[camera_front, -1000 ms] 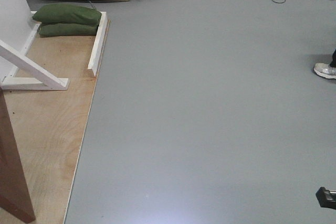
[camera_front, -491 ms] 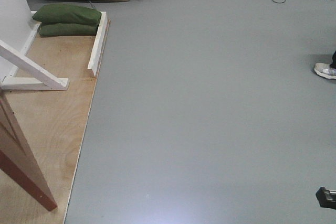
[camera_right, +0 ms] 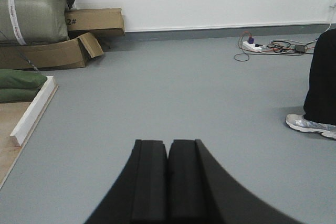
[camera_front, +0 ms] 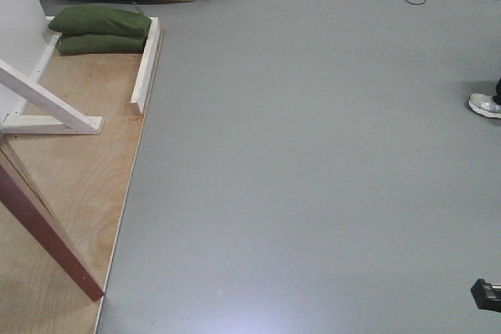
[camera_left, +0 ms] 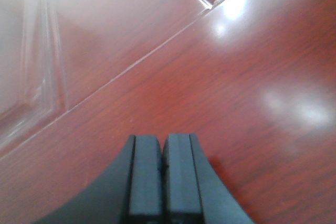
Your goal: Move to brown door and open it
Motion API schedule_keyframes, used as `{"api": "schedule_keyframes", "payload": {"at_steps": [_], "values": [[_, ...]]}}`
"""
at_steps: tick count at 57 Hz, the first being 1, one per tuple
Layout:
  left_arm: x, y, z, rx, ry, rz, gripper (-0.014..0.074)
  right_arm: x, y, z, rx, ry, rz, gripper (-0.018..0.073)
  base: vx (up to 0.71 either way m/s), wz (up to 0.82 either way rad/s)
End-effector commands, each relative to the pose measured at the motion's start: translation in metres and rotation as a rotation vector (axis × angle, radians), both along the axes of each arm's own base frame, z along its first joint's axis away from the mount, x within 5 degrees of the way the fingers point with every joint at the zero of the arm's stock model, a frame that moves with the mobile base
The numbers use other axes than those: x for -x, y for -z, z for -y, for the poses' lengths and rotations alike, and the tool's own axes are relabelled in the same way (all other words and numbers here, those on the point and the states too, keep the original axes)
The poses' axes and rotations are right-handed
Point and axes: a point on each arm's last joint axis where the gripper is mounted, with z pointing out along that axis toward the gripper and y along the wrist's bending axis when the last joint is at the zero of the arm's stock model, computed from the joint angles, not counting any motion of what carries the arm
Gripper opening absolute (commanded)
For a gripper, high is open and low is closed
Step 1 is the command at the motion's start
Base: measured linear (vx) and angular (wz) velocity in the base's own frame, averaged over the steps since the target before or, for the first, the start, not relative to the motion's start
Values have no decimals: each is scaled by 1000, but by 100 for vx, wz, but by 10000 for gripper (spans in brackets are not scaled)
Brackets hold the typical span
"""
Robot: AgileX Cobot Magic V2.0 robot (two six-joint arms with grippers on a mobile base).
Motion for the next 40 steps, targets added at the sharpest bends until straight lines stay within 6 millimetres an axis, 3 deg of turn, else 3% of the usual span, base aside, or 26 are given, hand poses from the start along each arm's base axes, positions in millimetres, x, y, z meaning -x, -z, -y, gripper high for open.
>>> {"api": "schedule_keyframes", "payload": {"at_steps": [1, 32, 40], "values": [[6, -23, 21, -8, 30, 83, -3, -1, -6, 0, 12, 2, 87, 0, 0, 0], [-24, -15, 71, 11, 192, 67, -3, -1, -6, 0, 12, 2, 87, 0, 0, 0], [-26, -14, 75, 11, 214, 57, -3, -1, -6, 0, 12, 2, 87, 0, 0, 0]]}}
